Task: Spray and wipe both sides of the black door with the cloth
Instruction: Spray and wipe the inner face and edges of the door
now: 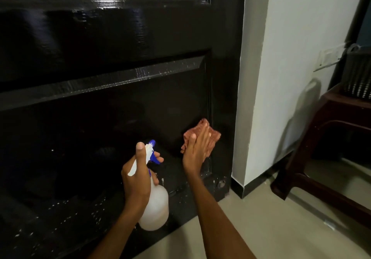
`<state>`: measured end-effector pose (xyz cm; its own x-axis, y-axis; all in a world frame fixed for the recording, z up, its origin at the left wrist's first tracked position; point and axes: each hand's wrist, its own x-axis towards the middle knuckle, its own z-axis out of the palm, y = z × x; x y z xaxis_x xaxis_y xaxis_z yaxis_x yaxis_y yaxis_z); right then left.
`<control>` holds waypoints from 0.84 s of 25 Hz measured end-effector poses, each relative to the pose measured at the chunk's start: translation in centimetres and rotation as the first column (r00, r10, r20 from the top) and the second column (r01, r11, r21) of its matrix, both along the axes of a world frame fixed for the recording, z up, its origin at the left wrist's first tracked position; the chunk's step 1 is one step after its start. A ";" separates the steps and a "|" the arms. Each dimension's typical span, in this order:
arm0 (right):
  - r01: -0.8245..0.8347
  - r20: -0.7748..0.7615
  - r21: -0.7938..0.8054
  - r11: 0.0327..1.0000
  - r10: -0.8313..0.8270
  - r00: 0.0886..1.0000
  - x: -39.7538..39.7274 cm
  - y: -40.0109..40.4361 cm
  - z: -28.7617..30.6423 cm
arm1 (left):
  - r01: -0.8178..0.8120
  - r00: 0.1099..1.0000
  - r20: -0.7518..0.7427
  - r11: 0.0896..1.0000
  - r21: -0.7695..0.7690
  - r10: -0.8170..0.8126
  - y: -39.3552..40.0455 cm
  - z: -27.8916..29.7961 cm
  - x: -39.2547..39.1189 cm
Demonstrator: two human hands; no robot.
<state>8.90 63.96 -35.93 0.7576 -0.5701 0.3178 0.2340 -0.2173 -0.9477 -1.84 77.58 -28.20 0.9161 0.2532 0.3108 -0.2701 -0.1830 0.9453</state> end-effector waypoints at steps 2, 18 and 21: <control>-0.004 -0.117 0.048 0.999 0.009 0.993 -1.0 0.0 -5.3 | 0.005 0.999 -0.046 1.000 -0.025 -0.007 -0.1 -1.5 -0.1; -0.017 0.019 0.064 0.998 0.015 1.000 1.0 0.0 -4.4 | 0.009 0.991 -0.132 0.999 -0.045 -0.015 -1.7 -4.5 -1.2; 0.065 -0.143 0.080 0.995 -0.053 0.988 1.4 -1.6 -8.4 | 0.016 0.992 -0.126 0.999 -0.042 -0.021 -1.8 -4.8 -1.3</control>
